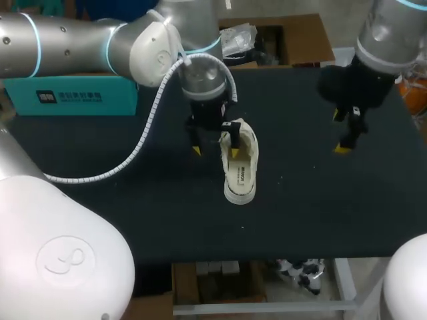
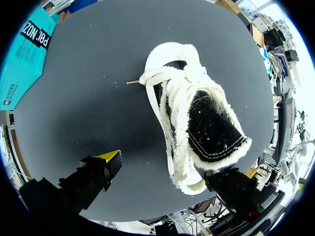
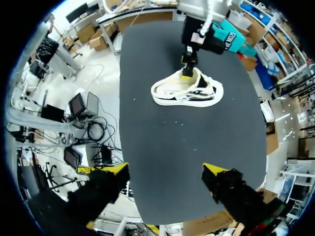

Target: Open the shoe tongue, take the insole out of the shoe, put the insole back into the shoe, and pack the shoe into the shoebox

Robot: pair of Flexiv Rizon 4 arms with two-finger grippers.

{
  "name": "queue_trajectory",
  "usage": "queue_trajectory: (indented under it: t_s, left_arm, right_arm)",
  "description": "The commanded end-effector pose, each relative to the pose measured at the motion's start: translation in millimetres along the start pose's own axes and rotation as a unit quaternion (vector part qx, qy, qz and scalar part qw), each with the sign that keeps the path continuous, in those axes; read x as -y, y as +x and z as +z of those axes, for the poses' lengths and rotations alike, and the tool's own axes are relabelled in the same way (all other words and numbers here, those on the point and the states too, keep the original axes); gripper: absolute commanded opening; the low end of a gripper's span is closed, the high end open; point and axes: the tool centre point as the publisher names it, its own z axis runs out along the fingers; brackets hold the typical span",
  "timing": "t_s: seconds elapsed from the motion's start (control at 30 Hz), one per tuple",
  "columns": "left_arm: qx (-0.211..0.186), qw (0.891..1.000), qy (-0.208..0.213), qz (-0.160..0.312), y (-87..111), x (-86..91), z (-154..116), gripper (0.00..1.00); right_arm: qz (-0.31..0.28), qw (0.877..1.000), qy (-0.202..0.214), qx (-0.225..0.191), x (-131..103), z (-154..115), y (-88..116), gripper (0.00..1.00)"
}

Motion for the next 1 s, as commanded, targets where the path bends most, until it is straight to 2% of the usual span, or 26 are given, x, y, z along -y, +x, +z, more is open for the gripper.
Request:
queue_trajectory:
  t_s: [0.03,0.07,0.17,0.23,0.27,0.37,0.47,0.53,0.6,0.67,1.0]
  left_arm:
    - [0.007,1.000,0.014,-0.008,3.2,-6.0,0.1,1.00]
    - [0.008,1.000,0.016,-0.015,3.4,-6.2,0.6,0.96]
    - [0.006,1.000,0.015,-0.015,3.6,-7.4,2.2,0.69]
    - [0.004,1.000,0.016,-0.018,3.8,-8.0,3.0,0.66]
    - [0.004,1.000,0.016,-0.018,4.0,-8.1,4.0,0.50]
    - [0.001,1.000,0.017,-0.021,4.2,-6.3,6.7,0.42]
    - [0.004,0.999,0.019,-0.030,4.4,-3.1,9.6,0.40]
    - [0.005,0.999,0.018,-0.035,5.0,-1.0,11.0,0.31]
    - [0.006,0.999,0.019,-0.037,5.7,1.1,11.8,0.27]
    - [0.013,0.999,0.021,-0.042,6.9,4.7,13.4,0.00]
    - [0.020,0.998,0.037,-0.041,9.9,16.7,13.8,0.00]
  right_arm:
    - [-0.042,0.998,-0.014,0.036,14.8,-2.1,10.3,1.00]
    - [-0.051,0.998,-0.008,0.036,15.4,-2.3,10.2,1.00]
    - [-0.063,0.998,0.002,0.030,16.2,-1.7,9.5,1.00]
    - [-0.068,0.997,0.007,0.027,16.9,-0.4,8.6,1.00]
    - [-0.074,0.997,0.008,0.028,17.3,-0.2,8.3,1.00]
    - [-0.084,0.996,0.009,0.030,17.1,1.1,9.2,1.00]
    - [-0.090,0.995,0.012,0.031,18.7,0.9,9.4,1.00]
    - [-0.093,0.995,0.012,0.033,20.0,0.6,9.7,1.00]
    - [-0.096,0.995,0.012,0.034,19.0,0.5,11.0,1.00]
    - [-0.099,0.994,0.014,0.035,20.2,1.0,12.2,1.00]
    - [-0.102,0.994,0.018,0.032,26.7,1.2,21.1,1.00]
